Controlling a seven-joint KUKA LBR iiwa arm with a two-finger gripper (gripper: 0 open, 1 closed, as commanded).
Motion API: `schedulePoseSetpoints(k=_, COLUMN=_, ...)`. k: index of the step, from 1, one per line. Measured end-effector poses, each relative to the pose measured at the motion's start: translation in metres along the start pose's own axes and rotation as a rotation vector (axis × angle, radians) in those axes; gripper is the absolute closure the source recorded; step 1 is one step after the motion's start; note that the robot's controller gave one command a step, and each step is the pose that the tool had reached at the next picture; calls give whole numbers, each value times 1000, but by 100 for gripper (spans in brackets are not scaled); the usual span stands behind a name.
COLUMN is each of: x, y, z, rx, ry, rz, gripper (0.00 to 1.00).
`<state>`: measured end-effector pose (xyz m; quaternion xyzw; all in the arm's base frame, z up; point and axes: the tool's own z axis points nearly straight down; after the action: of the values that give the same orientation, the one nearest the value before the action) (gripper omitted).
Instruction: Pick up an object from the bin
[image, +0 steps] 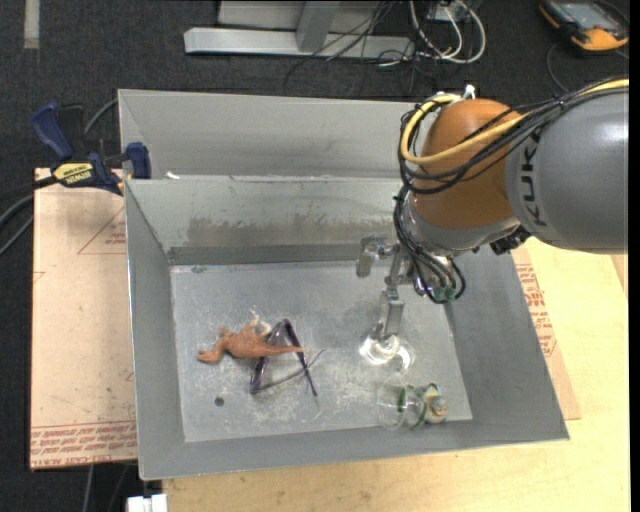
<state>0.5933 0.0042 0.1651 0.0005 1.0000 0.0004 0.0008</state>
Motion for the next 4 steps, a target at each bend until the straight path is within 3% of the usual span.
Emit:
schedulePoseSetpoints(k=1, x=0, y=0, z=0, rx=0, ry=0, rz=0, gripper=0)
schedulePoseSetpoints(k=2, x=37, y=-2, z=82, rx=0, ry=-3, rz=-128, gripper=0)
schedulePoseSetpoints(k=3, x=39, y=-66, z=70, rx=1, ry=-4, rz=44, gripper=0)
schedulePoseSetpoints(k=4, x=39, y=-60, z=96, rx=-2, ry=-5, rz=-168, gripper=0)
